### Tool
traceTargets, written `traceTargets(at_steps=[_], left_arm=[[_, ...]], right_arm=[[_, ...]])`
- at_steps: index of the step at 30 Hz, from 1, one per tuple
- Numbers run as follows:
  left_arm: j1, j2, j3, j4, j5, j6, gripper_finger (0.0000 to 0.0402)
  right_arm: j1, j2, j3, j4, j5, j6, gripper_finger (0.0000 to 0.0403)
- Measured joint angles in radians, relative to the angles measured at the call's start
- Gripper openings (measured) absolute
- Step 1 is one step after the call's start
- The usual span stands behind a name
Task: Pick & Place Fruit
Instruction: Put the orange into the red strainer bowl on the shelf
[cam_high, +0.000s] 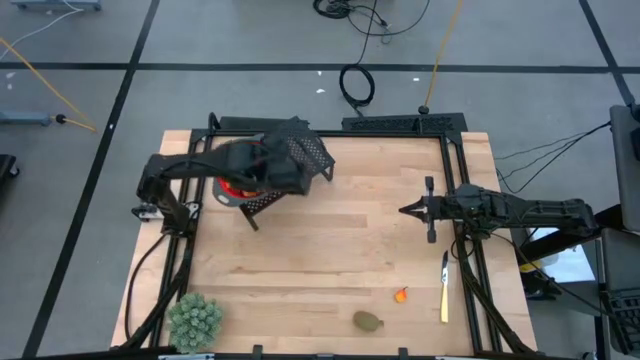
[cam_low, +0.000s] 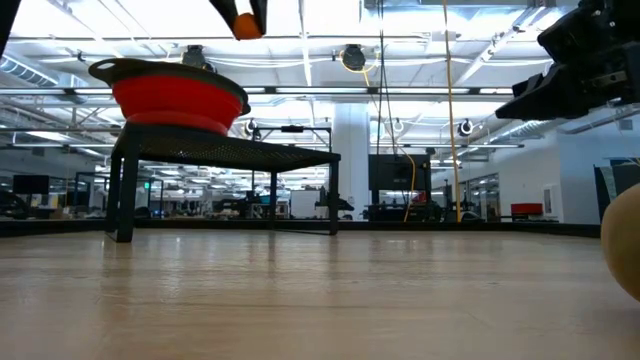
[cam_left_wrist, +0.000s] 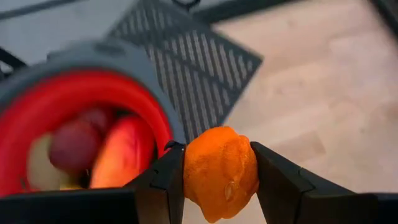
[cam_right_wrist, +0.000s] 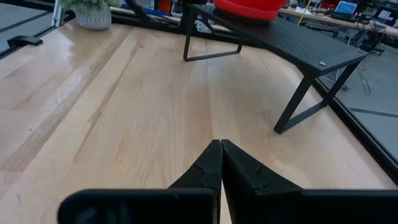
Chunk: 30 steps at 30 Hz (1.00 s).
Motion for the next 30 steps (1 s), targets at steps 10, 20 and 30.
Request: traceTargets(at_steps=[10, 20, 30], left_arm=[[0.168, -0.104, 0.000, 0.003, -0.027, 0.180, 0.0150], [0.329, -0.109, 0.000, 0.002, 0.065, 0.342, 0.0150], [0.341, -0.109, -0.158, 0.002, 0.139, 0.319, 0.0150]], right_arm=[[0.000, 0.025, 0.000, -0.002, 0.000, 0.000, 0.0000], [0.000, 0.026, 0.000, -0.003, 0.000, 0.000, 0.0000], [0.000, 0.026, 0.000, -0.003, 0.000, 0.000, 0.0000]])
